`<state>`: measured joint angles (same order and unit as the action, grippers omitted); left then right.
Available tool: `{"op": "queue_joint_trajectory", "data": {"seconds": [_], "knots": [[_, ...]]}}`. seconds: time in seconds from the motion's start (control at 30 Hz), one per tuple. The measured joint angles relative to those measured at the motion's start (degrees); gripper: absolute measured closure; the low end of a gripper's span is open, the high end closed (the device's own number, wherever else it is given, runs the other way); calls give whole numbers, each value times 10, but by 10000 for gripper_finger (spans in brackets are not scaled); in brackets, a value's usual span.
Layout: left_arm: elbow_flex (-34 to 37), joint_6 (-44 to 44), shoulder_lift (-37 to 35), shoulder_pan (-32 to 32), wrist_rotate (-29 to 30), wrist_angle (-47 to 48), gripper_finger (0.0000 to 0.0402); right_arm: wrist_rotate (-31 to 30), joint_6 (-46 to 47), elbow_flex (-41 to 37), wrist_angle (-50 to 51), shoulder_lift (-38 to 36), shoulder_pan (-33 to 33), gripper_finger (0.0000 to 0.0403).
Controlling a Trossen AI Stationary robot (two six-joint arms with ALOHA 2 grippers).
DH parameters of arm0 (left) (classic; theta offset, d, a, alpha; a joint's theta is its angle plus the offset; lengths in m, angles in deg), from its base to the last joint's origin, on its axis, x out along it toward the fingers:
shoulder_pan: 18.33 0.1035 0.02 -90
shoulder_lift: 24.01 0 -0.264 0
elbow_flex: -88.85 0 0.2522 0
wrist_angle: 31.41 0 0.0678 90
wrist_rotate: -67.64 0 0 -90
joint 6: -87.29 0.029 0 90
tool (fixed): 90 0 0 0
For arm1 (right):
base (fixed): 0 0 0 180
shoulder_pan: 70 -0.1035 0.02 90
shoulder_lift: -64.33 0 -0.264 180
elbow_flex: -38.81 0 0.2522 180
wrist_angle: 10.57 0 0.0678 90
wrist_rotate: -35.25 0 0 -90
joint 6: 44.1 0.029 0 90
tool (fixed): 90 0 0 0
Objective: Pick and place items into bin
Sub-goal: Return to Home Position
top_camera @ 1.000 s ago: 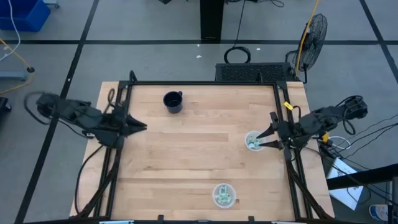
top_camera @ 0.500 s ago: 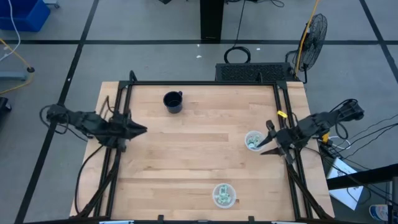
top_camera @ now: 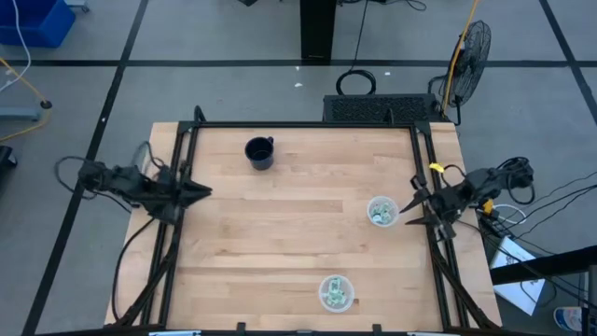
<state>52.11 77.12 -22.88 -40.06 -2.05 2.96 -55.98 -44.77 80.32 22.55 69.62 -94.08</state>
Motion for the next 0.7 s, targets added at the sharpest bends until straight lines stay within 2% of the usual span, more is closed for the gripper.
{"op": "queue_joint_trajectory", "data": {"seconds": [0.07,0.37,0.7], "knots": [[34,-5,0,0,6,-23,350,0,-6,-29,-20,-15,0,269],[183,-6,-1,0,-7,-242,350,-1,-8,-125,-103,-49,0,270],[220,-26,-1,0,18,-280,350,-1,-15,-221,-241,-49,0,271]]}}
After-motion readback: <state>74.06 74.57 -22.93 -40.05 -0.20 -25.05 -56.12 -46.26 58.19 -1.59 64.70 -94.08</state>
